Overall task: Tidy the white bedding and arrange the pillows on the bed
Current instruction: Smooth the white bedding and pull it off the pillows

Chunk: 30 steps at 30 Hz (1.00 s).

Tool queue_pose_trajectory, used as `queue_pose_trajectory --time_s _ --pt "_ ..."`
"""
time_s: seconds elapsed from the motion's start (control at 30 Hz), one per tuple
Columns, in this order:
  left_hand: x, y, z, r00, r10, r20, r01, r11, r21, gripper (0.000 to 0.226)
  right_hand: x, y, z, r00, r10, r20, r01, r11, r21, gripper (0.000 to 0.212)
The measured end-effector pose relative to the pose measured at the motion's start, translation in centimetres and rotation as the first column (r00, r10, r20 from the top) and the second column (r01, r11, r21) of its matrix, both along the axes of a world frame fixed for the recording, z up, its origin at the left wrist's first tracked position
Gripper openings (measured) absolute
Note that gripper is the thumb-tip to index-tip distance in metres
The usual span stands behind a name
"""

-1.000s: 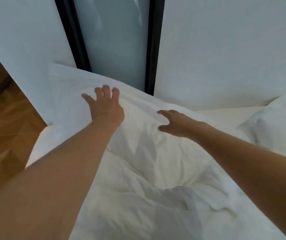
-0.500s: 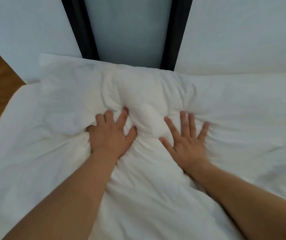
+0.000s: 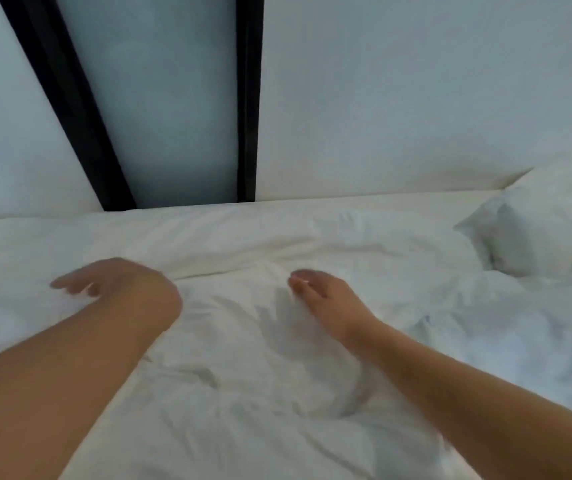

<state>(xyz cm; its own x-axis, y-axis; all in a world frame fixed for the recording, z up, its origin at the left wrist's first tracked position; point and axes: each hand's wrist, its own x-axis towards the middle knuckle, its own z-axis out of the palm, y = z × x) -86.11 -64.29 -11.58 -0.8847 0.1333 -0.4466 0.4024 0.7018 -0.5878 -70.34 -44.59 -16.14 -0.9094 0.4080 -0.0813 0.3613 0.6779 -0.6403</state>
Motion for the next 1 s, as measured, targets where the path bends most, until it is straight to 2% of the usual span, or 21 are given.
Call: queue_pose_trajectory --time_s 0.03,0.07,0.1,0.13,0.2,0.27,0.33,0.43,0.53,0.6,0.67,0.7,0.83,0.87,1.0 --pt "0.7 3.9 1.6 0.997 -0.079 -0.016 0.08 0.994 0.079 0.055 1.8 4.1 1.7 0.982 -0.179 -0.063 0.181 0.983 0.024 0.038" --pt "1.4 7.7 2.6 0.978 -0.199 -0.057 0.207 0.947 0.247 0.05 3.9 8.6 2.8 0.935 -0.346 -0.078 0.354 0.925 0.14 0.041" --pt "2.6 11.1 3.6 0.943 -0.311 -0.116 0.33 0.841 0.429 0.046 6.5 12.8 3.1 0.871 -0.488 -0.044 0.481 0.835 0.267 0.051" --pt "4.0 14.3 4.3 0.904 -0.395 -0.163 0.415 0.719 0.558 0.044 9.4 15.7 2.3 0.79 -0.611 0.039 0.55 0.735 0.396 0.063" --pt "6.4 20.6 4.3 0.841 -0.5 -0.208 0.491 0.54 0.684 0.044 14.2 17.5 -2.4 0.675 -0.72 0.161 0.543 0.633 0.551 0.081" --pt "7.8 26.7 3.0 0.841 -0.504 -0.196 0.461 0.479 0.747 0.045 16.3 16.3 -8.0 0.69 -0.707 0.152 0.518 0.63 0.579 0.083" --pt "8.9 32.1 0.5 0.866 -0.485 -0.121 0.378 0.478 0.793 0.048 16.3 16.4 -10.7 0.724 -0.687 0.068 0.526 0.613 0.589 0.072" --pt "9.5 38.3 -3.8 0.873 -0.486 -0.032 0.303 0.492 0.816 0.063 15.3 18.7 -11.2 0.733 -0.675 -0.082 0.576 0.552 0.603 0.064" --pt "9.4 42.5 -6.5 0.835 -0.548 0.048 0.245 0.448 0.86 0.073 15.2 18.9 -12.2 0.74 -0.652 -0.164 0.615 0.558 0.558 0.062" --pt "9.2 44.4 -7.6 0.813 -0.58 0.059 0.268 0.461 0.846 0.071 15.1 19.2 -12.7 0.747 -0.637 -0.19 0.621 0.566 0.542 0.061" --pt "9.4 45.4 -8.7 0.783 -0.623 0.006 0.353 0.451 0.82 0.059 15.0 19.7 -12.9 0.74 -0.634 -0.226 0.636 0.549 0.543 0.06" --pt "9.6 45.4 -9.0 0.766 -0.64 -0.054 0.404 0.414 0.816 0.053 14.9 19.8 -13.0 0.733 -0.634 -0.246 0.646 0.537 0.542 0.06" --pt "11.3 43.3 -9.2 0.636 -0.709 -0.305 0.58 0.178 0.795 0.032 14.7 19.8 -13.2 0.721 -0.624 -0.303 0.678 0.542 0.497 0.062" --pt "11.8 42.7 -9.0 0.617 -0.723 -0.312 0.585 0.156 0.796 0.029 14.7 19.8 -13.1 0.719 -0.628 -0.298 0.681 0.55 0.484 0.064" --pt "13.0 40.1 -8.4 0.558 -0.796 -0.235 0.599 0.191 0.778 0.029 14.9 19.2 -12.2 0.736 -0.63 -0.248 0.659 0.583 0.475 0.063"
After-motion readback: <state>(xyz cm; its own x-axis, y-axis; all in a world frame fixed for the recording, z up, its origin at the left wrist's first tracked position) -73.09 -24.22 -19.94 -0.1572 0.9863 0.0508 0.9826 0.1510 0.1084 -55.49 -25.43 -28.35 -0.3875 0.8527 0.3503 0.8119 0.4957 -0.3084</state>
